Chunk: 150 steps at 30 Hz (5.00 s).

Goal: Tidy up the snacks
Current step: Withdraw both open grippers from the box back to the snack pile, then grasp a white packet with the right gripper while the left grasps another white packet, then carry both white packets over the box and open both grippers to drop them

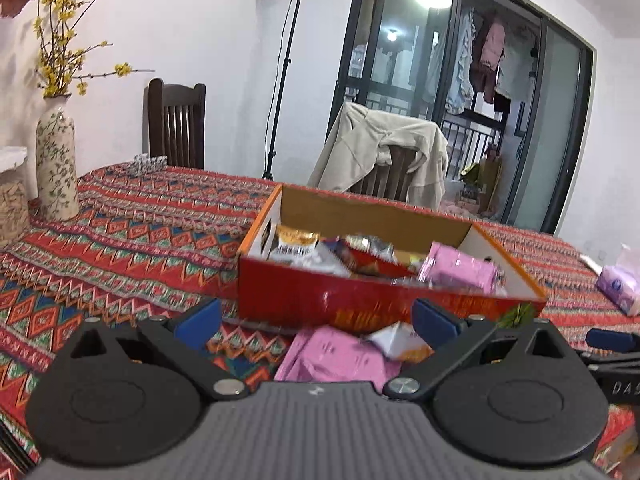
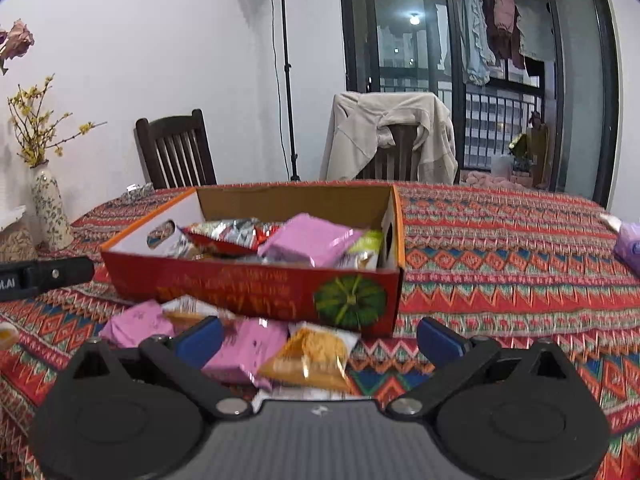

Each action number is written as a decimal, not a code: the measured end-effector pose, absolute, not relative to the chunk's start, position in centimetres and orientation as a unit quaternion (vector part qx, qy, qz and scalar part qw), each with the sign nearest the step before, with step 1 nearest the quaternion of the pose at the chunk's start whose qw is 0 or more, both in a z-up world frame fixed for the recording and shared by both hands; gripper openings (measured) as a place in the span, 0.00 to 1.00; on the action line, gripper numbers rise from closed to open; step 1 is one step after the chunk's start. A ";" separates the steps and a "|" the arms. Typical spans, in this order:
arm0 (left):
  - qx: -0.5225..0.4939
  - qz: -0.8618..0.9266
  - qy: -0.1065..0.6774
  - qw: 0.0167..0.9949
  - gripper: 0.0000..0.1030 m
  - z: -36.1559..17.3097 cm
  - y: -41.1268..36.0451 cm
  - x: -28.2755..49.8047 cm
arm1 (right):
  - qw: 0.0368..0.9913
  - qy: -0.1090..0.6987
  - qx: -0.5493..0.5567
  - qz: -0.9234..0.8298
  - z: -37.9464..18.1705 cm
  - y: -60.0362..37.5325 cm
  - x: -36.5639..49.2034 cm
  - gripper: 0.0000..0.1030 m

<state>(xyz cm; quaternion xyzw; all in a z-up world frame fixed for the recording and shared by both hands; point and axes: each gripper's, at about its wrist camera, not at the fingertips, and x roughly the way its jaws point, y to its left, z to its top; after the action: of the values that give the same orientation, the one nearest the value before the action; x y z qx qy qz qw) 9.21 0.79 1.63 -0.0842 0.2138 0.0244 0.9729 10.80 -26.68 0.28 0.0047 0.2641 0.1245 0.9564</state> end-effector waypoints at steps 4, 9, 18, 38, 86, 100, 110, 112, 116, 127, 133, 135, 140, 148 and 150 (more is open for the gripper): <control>-0.071 0.021 0.210 0.975 1.00 0.0 1.0 8.2 | 0.954 0.277 -0.001 0.119 -0.8 -26.8 10.0 1.00; -0.075 0.005 0.214 0.974 1.00 -1.6 1.6 7.8 | 0.949 0.293 -0.006 0.119 -2.0 -26.9 9.3 1.00; -0.087 -0.003 0.219 0.972 1.00 -1.9 1.8 7.8 | 0.944 0.307 -0.006 0.117 -2.8 -27.0 9.8 1.00; -0.114 -0.006 0.226 0.967 1.00 -2.0 2.6 8.0 | 0.929 0.357 -0.035 0.091 -5.0 -24.8 12.9 1.00; -0.051 0.047 0.310 0.948 1.00 -1.7 -2.1 8.4 | 0.955 0.242 0.049 0.162 -2.2 -30.6 6.0 0.18; -0.039 0.103 0.364 0.925 0.97 -3.7 -3.0 9.7 | 0.952 0.248 0.058 0.168 -2.8 -30.9 6.3 0.18; -0.029 0.069 0.333 0.940 0.71 -3.4 -3.4 8.3 | 0.953 0.246 0.053 0.170 -2.7 -30.6 5.9 0.18; -0.035 0.061 0.330 0.941 0.69 -3.3 -3.0 7.9 | 0.953 0.246 0.052 0.169 -2.6 -30.5 5.8 0.18; -0.047 0.049 0.323 0.944 0.64 -3.3 -2.0 6.9 | 0.954 0.245 0.049 0.168 -2.5 -30.3 5.6 0.18; -0.042 0.034 0.285 0.957 0.24 -2.0 -0.8 4.9 | 0.954 0.242 0.033 0.174 -1.9 -29.0 5.2 0.18; -0.014 0.024 0.231 0.973 0.12 -0.1 -1.4 3.7 | 0.955 0.240 0.026 0.173 -1.5 -28.7 5.1 0.18; -0.010 0.023 0.221 0.975 0.12 0.5 -1.6 3.6 | 0.955 0.238 0.024 0.173 -1.3 -28.6 5.1 0.18; -0.006 0.019 0.205 0.979 0.12 1.5 -1.6 3.6 | 0.956 0.234 0.019 0.176 -0.8 -28.1 5.2 0.18; -0.002 0.004 0.162 0.987 0.12 4.8 -1.9 5.1 | 0.960 0.215 0.015 0.181 1.1 -27.5 6.7 0.18; -0.004 -0.001 0.149 0.989 0.12 5.8 -2.0 5.9 | 0.961 0.209 0.016 0.180 1.7 -27.4 7.6 0.18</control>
<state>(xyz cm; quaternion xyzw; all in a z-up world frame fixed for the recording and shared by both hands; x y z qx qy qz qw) 5.86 -2.04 5.81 -0.0043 0.1490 -0.0012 0.9888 7.65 -27.43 1.74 0.0161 0.2086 0.1802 0.9611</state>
